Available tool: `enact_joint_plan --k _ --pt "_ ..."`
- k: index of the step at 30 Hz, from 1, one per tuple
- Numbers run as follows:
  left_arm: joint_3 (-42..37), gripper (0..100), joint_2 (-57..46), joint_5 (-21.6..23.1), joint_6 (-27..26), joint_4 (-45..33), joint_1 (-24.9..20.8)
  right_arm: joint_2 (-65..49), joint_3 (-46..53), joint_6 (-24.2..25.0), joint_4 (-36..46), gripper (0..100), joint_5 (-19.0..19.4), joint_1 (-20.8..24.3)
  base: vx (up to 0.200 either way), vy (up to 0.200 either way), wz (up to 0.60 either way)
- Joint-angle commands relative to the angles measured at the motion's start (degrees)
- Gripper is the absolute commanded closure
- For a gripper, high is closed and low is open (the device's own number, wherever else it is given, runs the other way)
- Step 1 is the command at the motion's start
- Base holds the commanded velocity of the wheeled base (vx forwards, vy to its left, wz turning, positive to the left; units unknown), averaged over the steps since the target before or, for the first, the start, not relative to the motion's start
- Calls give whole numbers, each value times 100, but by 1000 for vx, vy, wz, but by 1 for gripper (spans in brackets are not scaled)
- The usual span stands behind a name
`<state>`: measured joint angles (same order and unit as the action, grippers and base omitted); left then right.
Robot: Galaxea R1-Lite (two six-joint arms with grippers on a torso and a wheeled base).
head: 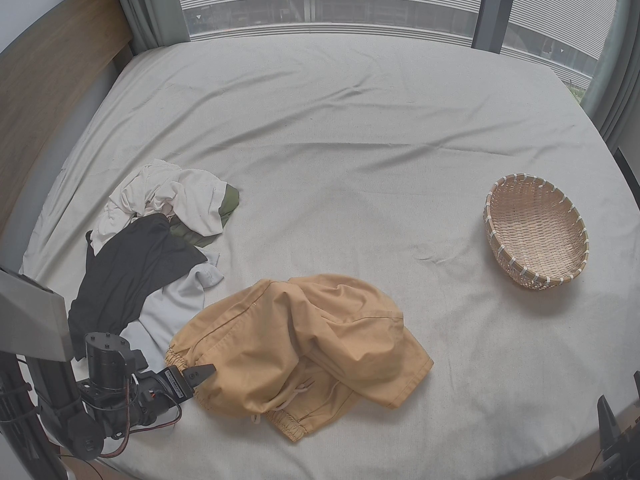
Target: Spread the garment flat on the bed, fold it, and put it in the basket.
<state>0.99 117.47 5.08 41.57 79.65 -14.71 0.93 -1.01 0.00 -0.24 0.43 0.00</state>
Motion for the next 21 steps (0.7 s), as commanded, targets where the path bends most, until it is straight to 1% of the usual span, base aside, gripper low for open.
enact_joint_plan --k 1,6,11,14,15,19,21 --pt "-72 0 -13 19 -9 173 12 -93 101 0 -2 0 1 0 0 0 0" --pt "-37 0 444 -7 0 885 4 -93 101 0 -2 0 1 0 0 0 0" --pt "147 0 470 -7 9 912 21 -93 101 0 -2 0 1 0 0 0 0" --pt "235 0 321 -16 9 912 39 -93 101 0 -2 0 1 0 0 0 0" --pt "323 0 -13 -16 88 903 48 -93 101 0 -2 0 1 -9 0 0 0" --pt "429 0 -479 -16 308 903 39 -93 101 0 -2 0 1 -9 0 0 0" --pt "490 0 -646 -16 325 903 39 -93 101 0 -2 0 1 0 0 0 0"
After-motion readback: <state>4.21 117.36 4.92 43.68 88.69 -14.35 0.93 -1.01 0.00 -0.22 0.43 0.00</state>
